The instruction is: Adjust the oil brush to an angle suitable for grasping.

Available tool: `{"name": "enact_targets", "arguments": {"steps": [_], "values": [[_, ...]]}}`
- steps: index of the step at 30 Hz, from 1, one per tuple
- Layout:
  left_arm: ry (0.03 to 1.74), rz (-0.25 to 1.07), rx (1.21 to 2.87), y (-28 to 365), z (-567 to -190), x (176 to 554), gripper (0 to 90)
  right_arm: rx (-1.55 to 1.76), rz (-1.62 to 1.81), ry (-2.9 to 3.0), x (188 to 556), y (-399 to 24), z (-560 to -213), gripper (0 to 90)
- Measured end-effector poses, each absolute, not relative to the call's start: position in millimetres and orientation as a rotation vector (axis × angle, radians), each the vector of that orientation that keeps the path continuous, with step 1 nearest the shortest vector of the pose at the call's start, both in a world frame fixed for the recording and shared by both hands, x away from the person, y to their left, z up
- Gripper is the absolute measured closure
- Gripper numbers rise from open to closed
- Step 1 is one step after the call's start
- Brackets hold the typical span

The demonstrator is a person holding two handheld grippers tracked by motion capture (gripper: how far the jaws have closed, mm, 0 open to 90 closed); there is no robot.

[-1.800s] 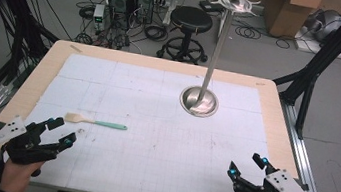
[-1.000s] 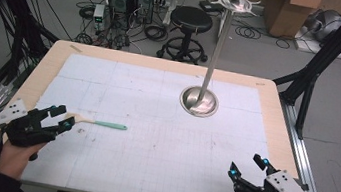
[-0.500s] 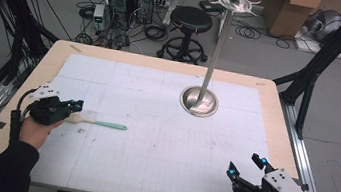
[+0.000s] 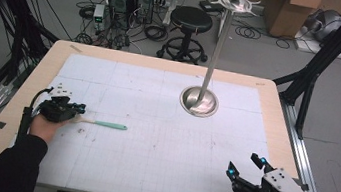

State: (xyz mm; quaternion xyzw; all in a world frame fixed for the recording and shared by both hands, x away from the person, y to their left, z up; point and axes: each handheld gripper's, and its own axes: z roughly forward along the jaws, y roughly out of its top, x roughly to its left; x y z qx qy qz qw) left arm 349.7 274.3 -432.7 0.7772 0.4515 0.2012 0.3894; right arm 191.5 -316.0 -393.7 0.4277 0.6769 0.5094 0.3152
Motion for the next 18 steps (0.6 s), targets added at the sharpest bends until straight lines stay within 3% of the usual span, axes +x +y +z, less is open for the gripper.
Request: {"name": "enact_targets", "arguments": {"steps": [18], "values": [[1.132,0.486,2.095,272.5,-439.5,343.9,89.6,1.126,1.352,1.776,190.1,-317.8,-393.0,19.6]]}}
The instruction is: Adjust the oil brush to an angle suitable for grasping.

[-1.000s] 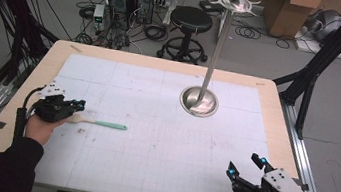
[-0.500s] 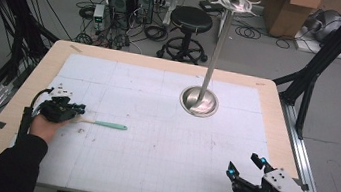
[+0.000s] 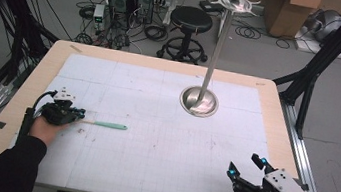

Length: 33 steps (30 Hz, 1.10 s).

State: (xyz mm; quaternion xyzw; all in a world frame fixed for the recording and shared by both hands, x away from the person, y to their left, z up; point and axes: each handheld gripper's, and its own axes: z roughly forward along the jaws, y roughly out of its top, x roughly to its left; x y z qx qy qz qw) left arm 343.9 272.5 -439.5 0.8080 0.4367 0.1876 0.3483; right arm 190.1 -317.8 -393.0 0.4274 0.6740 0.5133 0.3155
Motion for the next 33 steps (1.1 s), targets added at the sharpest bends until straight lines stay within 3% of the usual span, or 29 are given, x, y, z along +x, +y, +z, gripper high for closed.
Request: {"name": "enact_targets", "arguments": {"steps": [11,33], "values": [[1.125,0.428,2.034,280.3,-443.3,309.2,89.6,1.128,1.364,1.765,188.2,-318.2,-391.3,19.7],[0.955,0.34,2.15,259.0,-438.4,260.1,89.6,1.127,1.362,1.76,187.4,-318.3,-390.0,19.7]]}}
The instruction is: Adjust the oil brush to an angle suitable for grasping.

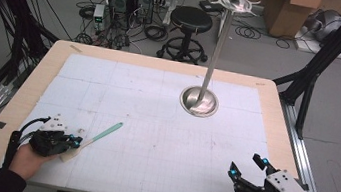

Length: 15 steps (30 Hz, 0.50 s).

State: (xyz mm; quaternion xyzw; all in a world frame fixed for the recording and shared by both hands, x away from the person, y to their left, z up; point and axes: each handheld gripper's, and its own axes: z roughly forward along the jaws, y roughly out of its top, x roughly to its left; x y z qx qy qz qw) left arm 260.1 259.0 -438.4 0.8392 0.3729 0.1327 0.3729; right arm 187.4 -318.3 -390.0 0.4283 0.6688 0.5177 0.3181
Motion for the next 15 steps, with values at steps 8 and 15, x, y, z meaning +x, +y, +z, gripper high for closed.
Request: {"name": "enact_targets", "arguments": {"steps": [8,15], "values": [[0.914,0.3,2.157,248.1,-438.7,248.8,89.6,1.13,1.362,1.761,187.9,-318.2,-390.3,19.7],[0.935,0.312,2.072,244.8,-435.6,242.9,89.5,1.132,1.364,1.758,188.0,-318.4,-390.2,19.8]]}}
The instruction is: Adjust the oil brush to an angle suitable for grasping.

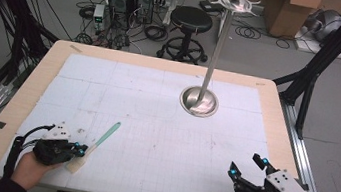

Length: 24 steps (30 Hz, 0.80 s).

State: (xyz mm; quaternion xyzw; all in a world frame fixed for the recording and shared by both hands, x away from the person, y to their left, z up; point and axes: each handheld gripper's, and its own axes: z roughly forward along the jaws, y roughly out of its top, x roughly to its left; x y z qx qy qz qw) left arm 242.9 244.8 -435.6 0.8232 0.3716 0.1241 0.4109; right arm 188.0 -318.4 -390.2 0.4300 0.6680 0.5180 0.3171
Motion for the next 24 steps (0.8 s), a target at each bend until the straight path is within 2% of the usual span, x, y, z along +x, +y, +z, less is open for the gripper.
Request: {"name": "enact_targets", "arguments": {"steps": [2,5,6,8,10,13,15,19,24], "values": [[0.939,0.323,2.037,246.3,-433.2,242.3,88.9,1.129,1.365,1.756,188.1,-318.5,-390.3,19.7],[0.967,0.405,1.861,251.8,-422.0,236.0,82.8,1.134,1.367,1.757,188.0,-318.6,-390.4,19.7],[0.967,0.405,1.861,251.8,-422.0,236.0,77.9,1.132,1.367,1.757,188.2,-318.5,-390.4,19.7],[0.98,0.475,1.752,253.0,-412.4,230.0,68.9,1.132,1.365,1.758,188.2,-318.2,-390.6,19.7],[0.998,0.5,1.679,255.3,-407.0,226.6,54.1,1.127,1.363,1.761,188.2,-317.8,-390.4,19.8],[1.024,0.522,1.593,259.4,-402.5,220.6,37.5,1.126,1.36,1.762,188.4,-317.6,-390.5,19.7],[1.024,0.536,1.568,261.3,-400.7,217.1,30.4,1.132,1.364,1.761,188.5,-317.3,-390.7,19.7],[1.023,0.545,1.563,262.8,-399.6,212.9,20.9,1.121,1.352,1.772,189.0,-314.9,-390.5,19.7],[1.006,0.578,1.571,258.5,-399.3,208.0,21.1,1.115,1.342,1.786,190.7,-311.0,-390.3,19.7]]}}
